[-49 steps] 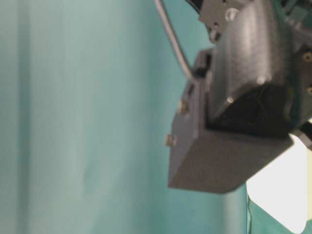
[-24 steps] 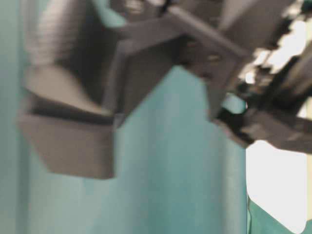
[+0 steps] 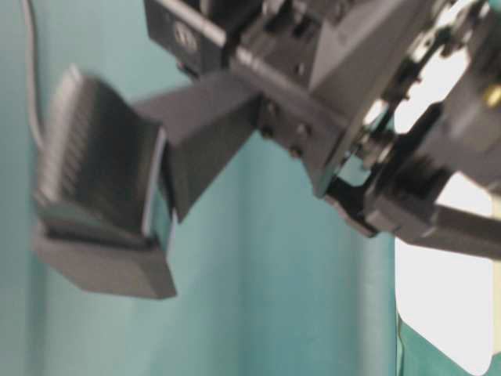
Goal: Put the tape into the white case with the right arm.
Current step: 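Close the right gripper inside the blue roll's core and lift it, then carry the blue roll into the white tray and set it down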
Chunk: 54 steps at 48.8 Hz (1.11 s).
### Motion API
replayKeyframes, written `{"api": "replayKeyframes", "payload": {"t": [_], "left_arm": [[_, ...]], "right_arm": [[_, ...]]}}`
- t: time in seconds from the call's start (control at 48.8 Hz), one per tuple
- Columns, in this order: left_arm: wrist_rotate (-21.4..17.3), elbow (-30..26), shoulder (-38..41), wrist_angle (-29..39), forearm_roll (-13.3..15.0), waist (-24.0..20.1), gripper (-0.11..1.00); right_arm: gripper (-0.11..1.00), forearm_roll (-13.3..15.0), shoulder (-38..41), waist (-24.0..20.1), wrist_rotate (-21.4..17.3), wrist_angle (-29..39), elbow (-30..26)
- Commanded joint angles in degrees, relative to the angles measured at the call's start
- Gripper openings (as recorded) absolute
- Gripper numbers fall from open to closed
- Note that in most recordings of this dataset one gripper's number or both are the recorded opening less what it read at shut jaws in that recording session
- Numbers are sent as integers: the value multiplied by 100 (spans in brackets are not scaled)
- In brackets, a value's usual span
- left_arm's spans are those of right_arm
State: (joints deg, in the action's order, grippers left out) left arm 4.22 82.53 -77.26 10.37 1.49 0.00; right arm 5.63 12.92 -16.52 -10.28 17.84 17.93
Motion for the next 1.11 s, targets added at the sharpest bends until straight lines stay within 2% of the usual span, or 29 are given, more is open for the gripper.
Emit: {"api": "replayKeyframes", "payload": {"t": [0.0, 0.143, 0.43, 0.738, 0.942, 1.086], "left_arm": [[0, -70, 44, -53, 0, -9, 0], [0, -70, 53, -53, 0, -18, 0], [9, -62, 53, -53, 0, -18, 0], [0, -62, 53, -53, 0, -9, 0], [0, -53, 53, -70, 9, -18, 0], [0, -53, 44, -70, 0, -9, 0]], "right_arm": [[1, 35, -237, 272, 0, 0, -123], [1, 211, -272, 686, 0, 149, -114], [1, 835, -422, 1512, 0, 343, -97], [1, 1072, -448, 2558, 53, 316, -88], [1, 1336, -439, 3270, 62, 237, -88], [1, 1389, -352, 3700, 70, 167, -88]]}}
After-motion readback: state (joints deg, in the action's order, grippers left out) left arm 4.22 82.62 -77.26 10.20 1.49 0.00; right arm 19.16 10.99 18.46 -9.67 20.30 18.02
